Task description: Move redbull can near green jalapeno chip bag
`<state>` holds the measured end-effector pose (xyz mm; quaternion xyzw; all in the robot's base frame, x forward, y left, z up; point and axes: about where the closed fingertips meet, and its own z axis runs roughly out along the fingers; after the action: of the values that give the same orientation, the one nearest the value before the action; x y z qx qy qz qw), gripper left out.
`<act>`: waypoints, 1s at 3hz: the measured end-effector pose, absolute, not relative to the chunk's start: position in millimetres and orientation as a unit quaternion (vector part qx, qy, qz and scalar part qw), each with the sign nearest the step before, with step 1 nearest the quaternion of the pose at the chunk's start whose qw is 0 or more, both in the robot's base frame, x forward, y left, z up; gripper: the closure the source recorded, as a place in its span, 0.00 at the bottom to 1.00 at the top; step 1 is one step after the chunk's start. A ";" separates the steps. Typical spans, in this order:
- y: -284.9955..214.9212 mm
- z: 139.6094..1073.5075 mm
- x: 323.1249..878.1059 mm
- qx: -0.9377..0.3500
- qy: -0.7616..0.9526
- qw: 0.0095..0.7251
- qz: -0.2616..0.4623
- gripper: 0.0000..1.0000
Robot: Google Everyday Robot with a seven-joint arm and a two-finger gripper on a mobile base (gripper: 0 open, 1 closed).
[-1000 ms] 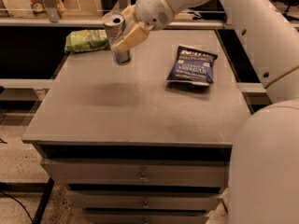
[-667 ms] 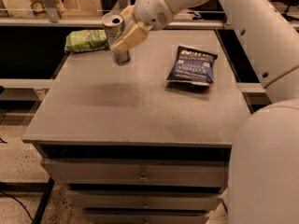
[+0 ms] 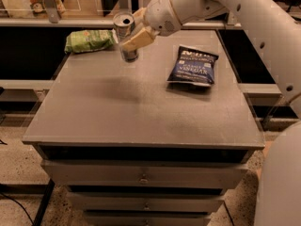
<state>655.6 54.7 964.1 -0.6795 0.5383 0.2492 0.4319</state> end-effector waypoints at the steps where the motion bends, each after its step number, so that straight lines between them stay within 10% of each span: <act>1: 38.9 959.8 684.3 -0.645 0.561 0.467 0.226 1.00; 3: 20.5 917.5 764.5 -0.589 0.599 0.497 0.220 1.00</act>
Offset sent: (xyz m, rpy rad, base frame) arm 0.1104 -0.0518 -0.0258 0.1526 -0.0480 -0.3023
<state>764.5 20.5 917.5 -0.5889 0.5986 0.2195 0.4966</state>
